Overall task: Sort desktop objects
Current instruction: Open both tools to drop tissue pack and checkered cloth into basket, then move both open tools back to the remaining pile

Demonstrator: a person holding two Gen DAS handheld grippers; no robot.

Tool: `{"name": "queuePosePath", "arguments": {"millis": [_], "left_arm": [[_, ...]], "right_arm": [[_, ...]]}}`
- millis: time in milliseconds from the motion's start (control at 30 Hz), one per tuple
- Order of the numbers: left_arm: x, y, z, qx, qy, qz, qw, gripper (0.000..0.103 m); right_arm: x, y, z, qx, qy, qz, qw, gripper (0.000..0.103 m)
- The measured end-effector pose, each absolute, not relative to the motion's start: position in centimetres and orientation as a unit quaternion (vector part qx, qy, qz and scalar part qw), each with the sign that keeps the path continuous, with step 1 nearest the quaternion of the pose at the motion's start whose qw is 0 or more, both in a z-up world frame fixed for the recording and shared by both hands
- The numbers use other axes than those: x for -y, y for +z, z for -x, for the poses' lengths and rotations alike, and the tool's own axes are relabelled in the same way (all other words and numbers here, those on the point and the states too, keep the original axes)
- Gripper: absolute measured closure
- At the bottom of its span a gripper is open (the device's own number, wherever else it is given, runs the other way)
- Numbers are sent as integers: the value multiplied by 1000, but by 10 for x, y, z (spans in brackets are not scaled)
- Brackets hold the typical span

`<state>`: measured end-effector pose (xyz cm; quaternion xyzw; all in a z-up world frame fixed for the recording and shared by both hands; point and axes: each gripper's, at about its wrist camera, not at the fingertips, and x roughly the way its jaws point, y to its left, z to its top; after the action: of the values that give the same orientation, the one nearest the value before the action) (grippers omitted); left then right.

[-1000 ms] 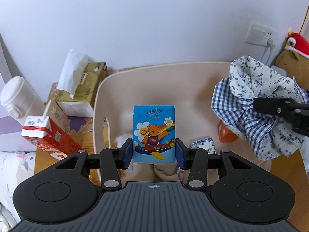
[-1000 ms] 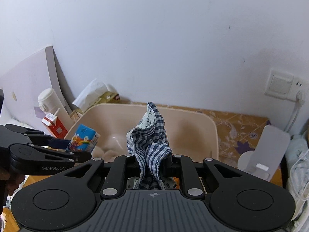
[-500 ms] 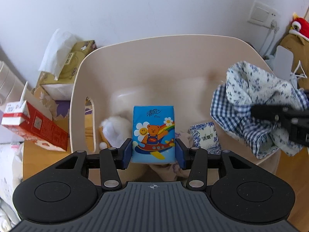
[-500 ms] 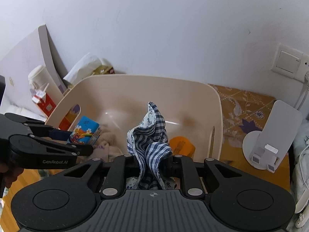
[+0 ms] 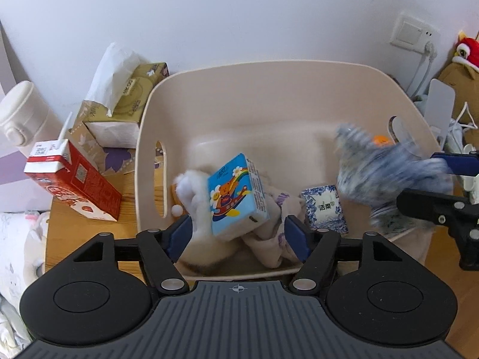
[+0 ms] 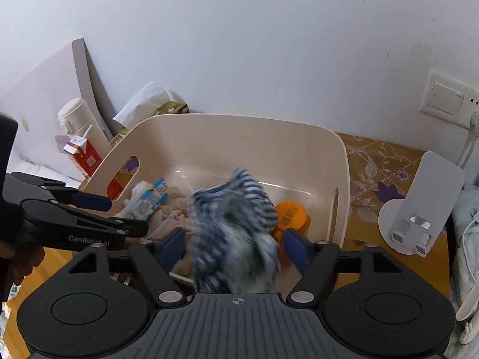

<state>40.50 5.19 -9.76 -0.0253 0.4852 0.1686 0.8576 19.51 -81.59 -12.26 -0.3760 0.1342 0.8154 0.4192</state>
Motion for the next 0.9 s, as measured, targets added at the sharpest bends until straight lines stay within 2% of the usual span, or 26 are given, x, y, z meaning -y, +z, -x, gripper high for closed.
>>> {"name": "queuePosePath", "arguments": {"millis": [133, 333, 533, 900], "left_arm": [[-49, -90, -394, -476, 168, 18, 863, 30], [-50, -80, -373, -455, 167, 18, 875, 29], [-54, -69, -353, -442, 178, 35, 878, 28], [-70, -76, -305, -452, 200, 46, 868, 28]], "right_arm": [[825, -120, -198, -139, 812, 371, 429, 13], [842, -117, -203, -139, 807, 366, 443, 5], [859, -116, -212, -144, 799, 362, 457, 0], [890, -126, -226, -162, 780, 366, 481, 0]]}}
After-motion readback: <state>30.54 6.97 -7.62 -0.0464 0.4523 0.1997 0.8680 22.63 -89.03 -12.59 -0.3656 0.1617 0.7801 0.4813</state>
